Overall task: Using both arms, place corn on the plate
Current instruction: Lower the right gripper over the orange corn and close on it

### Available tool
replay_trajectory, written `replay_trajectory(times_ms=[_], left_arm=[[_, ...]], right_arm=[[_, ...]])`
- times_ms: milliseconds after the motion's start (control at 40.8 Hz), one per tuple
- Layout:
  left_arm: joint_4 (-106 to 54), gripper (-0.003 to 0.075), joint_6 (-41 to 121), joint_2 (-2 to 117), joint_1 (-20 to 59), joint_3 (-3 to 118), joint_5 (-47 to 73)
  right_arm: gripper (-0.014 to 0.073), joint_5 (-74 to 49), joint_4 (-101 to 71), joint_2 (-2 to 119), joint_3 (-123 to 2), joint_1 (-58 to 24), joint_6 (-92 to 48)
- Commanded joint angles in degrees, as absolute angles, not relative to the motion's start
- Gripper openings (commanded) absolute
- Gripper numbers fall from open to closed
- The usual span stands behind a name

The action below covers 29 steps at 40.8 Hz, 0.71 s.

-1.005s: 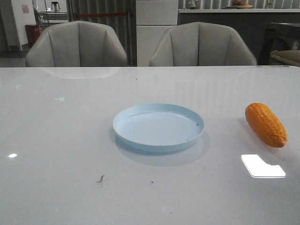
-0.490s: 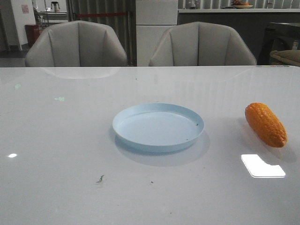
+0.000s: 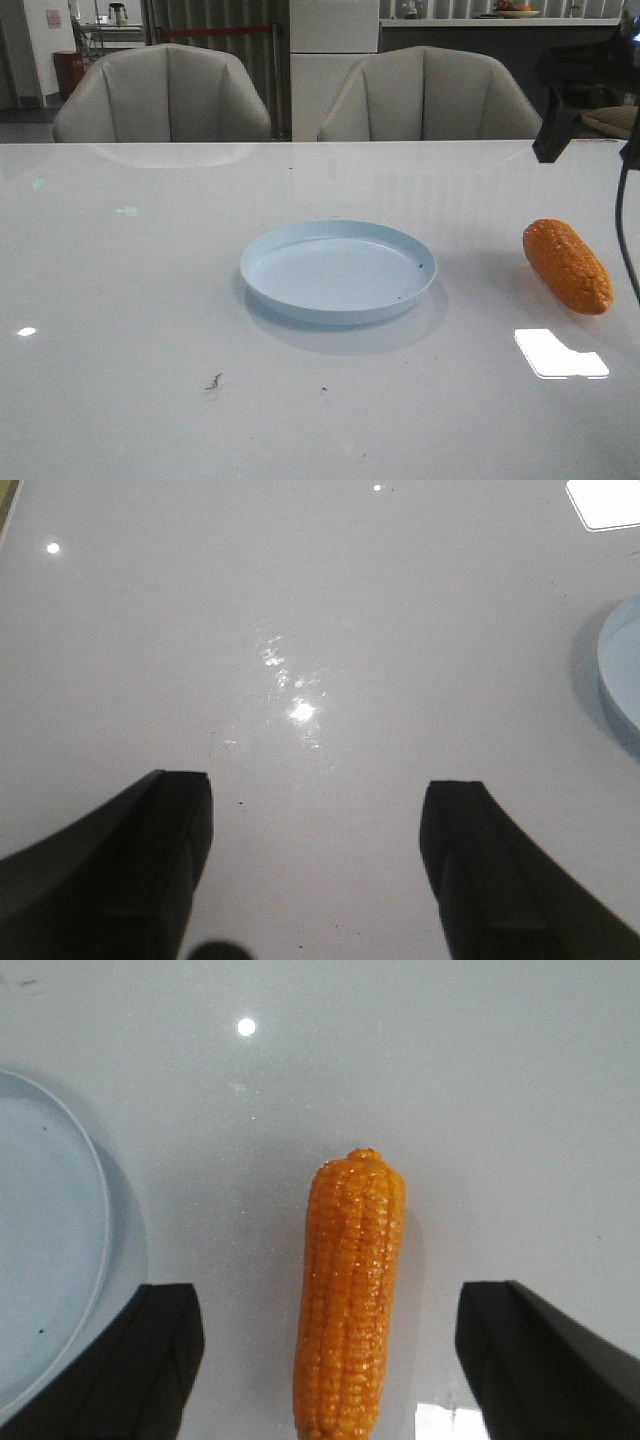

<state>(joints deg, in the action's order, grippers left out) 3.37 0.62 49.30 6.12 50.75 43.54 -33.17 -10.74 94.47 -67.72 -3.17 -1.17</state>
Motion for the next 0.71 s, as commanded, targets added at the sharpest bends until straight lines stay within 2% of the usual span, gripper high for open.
replay_trajectory(times_ms=[0,515,588,686], left_arm=[[3.07,0.0499,0.00,48.72,6.09,52.25,39.06],[3.39,0.0499,0.00,48.72,6.09,52.25,38.96],[3.39,0.0499,0.00,48.72,6.09,52.25,38.95],[3.63,0.0499,0.00,48.72,6.09,52.25,38.85]], right_arm=[[0.0625,-31.70,-10.89,95.91,-71.29,-2.82,-1.29],[0.0618,-31.89,-10.89,105.12,-71.84,-2.82,-1.29],[0.0567,-31.54,-10.89,105.14,-71.84,-2.82,-1.29],[0.0432,-31.18,-10.89,105.14,-71.84,-2.82,-1.29]])
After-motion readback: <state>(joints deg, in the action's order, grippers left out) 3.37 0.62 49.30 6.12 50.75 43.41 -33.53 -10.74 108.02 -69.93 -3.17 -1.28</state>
